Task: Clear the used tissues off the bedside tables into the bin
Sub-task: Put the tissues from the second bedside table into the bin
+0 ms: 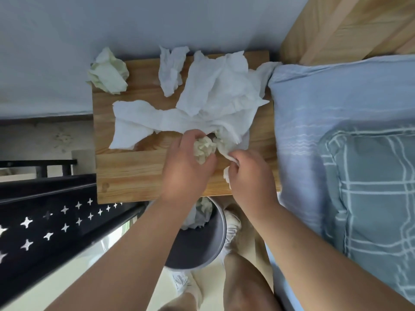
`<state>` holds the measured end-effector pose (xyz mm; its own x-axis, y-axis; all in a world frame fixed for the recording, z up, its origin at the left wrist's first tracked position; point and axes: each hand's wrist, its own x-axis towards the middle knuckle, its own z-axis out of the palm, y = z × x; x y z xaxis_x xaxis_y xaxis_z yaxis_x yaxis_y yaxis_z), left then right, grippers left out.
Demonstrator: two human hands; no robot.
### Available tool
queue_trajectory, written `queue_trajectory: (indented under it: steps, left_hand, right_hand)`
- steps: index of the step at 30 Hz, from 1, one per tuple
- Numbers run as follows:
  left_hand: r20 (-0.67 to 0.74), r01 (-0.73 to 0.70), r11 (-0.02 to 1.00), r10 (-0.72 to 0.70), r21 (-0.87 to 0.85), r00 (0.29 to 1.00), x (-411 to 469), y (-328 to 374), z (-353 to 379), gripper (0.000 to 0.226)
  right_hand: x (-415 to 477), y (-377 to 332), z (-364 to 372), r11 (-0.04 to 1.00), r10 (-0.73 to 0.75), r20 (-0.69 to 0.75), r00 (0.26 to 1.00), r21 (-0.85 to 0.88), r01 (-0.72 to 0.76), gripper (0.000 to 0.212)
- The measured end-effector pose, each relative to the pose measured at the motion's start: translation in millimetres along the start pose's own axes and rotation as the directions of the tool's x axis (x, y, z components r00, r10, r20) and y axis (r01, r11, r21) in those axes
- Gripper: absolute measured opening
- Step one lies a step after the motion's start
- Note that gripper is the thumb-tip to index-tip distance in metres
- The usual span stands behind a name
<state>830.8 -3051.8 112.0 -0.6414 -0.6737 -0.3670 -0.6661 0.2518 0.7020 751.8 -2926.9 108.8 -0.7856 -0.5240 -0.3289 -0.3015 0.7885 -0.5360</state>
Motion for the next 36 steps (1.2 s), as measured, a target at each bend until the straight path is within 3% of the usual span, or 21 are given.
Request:
queue_trajectory:
  steps: [7,12,16,22,28,32,34,36]
  left_hand:
    - [0.013,0.138,0.934,-0.142,-0.330,0.990,-35,-9,-36,0.040]
    - [-0.025,0.154,0.907,-0.178,-0.392,0.984,-70,-26,-62,0.037]
    - [-0.069,0.193,0.880,-0.246,-0.433,0.967,-100,-52,-75,0.033]
    - [-0.034,0.321,0.809,-0.387,-0.493,0.922,-139,-100,-78,0.036]
    - [0.043,0.397,0.837,-0.412,-0.376,0.910,-168,-162,-52,0.039]
    - [0.122,0.444,0.847,-0.427,-0.294,0.896,-168,-200,-27,0.048]
    - [0.143,0.473,0.837,-0.451,-0.274,0.881,-166,-215,-16,0.056]
    - [0.177,0.517,0.815,-0.486,-0.261,0.856,-164,-228,-5,0.062]
  right_hand:
    - [-19,-11,-19,0.983,0.119,-0.158,0.980,0.155,-0.094,0.017]
    - [-45,-22,-29,0.945,0.111,-0.115,0.987,0.319,-0.069,0.027]
    - [-77,-31,-25,0.941,0.111,-0.144,0.983,0.332,-0.058,0.025]
    - [-123,-20,10,0.929,0.153,-0.067,0.986,0.349,-0.121,0.022]
    - [-152,9,71,0.930,0.179,0.017,0.984,0.322,-0.175,0.016]
    - [-146,37,117,0.946,0.203,0.157,0.966,0.223,-0.235,0.017]
    - [-141,50,138,0.936,0.243,0.276,0.930,0.187,-0.300,0.007]
    - [-140,62,154,0.918,0.268,0.371,0.889,0.182,-0.353,0.034]
